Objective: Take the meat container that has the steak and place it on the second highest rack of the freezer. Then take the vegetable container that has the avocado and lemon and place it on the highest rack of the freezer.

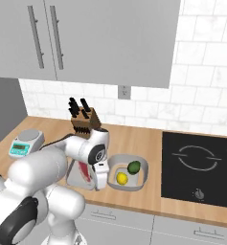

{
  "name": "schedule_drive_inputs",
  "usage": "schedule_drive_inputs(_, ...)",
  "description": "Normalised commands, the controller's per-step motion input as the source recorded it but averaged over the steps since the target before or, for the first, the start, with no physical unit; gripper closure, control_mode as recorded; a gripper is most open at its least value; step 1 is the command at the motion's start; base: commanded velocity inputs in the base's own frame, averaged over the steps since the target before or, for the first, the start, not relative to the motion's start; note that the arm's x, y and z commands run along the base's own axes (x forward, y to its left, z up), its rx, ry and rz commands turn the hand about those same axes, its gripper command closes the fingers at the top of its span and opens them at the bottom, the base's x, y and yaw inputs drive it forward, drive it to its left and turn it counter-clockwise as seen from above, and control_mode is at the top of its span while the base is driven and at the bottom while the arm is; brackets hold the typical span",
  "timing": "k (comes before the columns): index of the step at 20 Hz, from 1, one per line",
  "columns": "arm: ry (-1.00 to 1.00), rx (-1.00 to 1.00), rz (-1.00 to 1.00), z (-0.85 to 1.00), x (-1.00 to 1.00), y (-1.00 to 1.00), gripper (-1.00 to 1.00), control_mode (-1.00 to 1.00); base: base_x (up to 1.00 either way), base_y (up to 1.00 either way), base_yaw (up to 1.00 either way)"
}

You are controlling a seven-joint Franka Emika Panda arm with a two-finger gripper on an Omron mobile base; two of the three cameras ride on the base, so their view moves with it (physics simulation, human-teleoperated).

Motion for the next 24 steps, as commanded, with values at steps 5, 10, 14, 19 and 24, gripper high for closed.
schedule_drive_inputs(5,-0.12,0.00,0.00,-0.14,0.00,0.00,-1.00,-1.00,0.00,0.00,0.00)
schedule_drive_inputs(10,-0.18,0.01,0.00,0.00,-0.18,-0.02,-1.00,-1.00,0.00,0.00,0.00)
schedule_drive_inputs(14,-0.14,0.00,0.00,0.00,-0.14,0.00,-1.00,-1.00,0.00,0.00,0.00)
schedule_drive_inputs(19,-0.01,0.02,0.00,-0.05,0.13,0.00,-1.00,-1.00,0.00,0.00,0.00)
schedule_drive_inputs(24,0.00,0.01,0.00,-0.18,0.19,0.01,-1.00,-1.00,0.00,0.00,0.00)
